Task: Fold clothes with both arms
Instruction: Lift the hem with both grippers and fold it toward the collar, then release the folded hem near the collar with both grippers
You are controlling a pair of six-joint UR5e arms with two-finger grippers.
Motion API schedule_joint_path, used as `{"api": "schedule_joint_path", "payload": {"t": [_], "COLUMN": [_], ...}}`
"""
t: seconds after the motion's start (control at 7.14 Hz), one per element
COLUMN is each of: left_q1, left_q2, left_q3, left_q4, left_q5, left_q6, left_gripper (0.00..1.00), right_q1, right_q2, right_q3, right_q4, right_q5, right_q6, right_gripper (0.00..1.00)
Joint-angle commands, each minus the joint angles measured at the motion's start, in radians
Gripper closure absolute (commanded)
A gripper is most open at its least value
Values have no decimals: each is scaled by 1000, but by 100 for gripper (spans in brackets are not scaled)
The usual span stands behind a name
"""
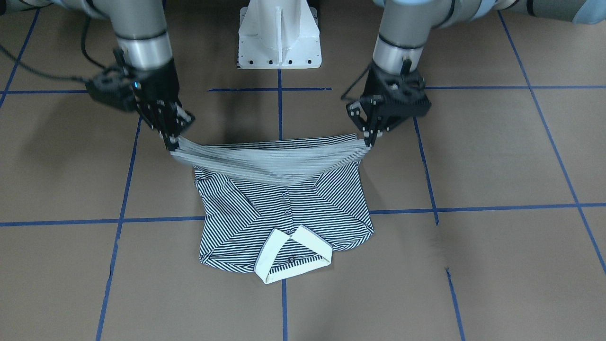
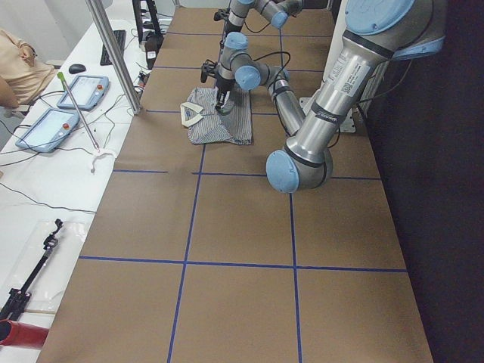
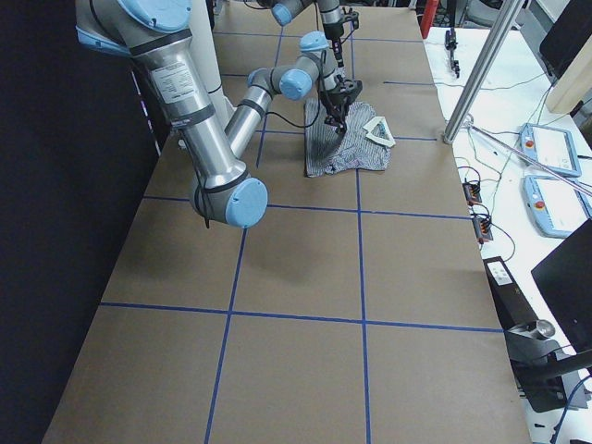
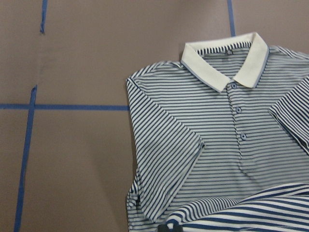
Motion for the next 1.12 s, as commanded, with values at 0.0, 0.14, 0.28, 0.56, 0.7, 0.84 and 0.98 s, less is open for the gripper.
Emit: {"api": "schedule_joint_path", "payload": {"t": [0.0, 0.14, 0.28, 0.56, 0.7, 0.84, 0.98], "left_q1": [-23, -21, -21, -17, -14, -5, -1], "left_q2": [-27, -61, -67, -64, -58, -54, -50], "left_q3": [211, 311, 385, 465, 467, 467, 465], "left_q4": [-189, -248, -311, -374, -391, -391, -393], "left_q5": [41, 43, 43, 43, 43, 43, 43], "left_q6": [26, 27, 35, 41, 40, 40, 44], "left_gripper": [100, 100, 100, 100, 100, 100, 52], "right_q1": [20, 28, 28, 28, 28, 28, 26], "right_q2": [114, 133, 138, 136, 136, 136, 132], "right_q3": [-314, -432, -497, -541, -551, -558, -562], "right_q4": [182, 294, 355, 362, 367, 368, 365], "right_q5": [-6, -10, -23, -24, -24, -24, -26], "right_q6": [-9, -9, -23, -32, -34, -43, -107], "right_gripper": [100, 100, 100, 100, 100, 100, 9]}}
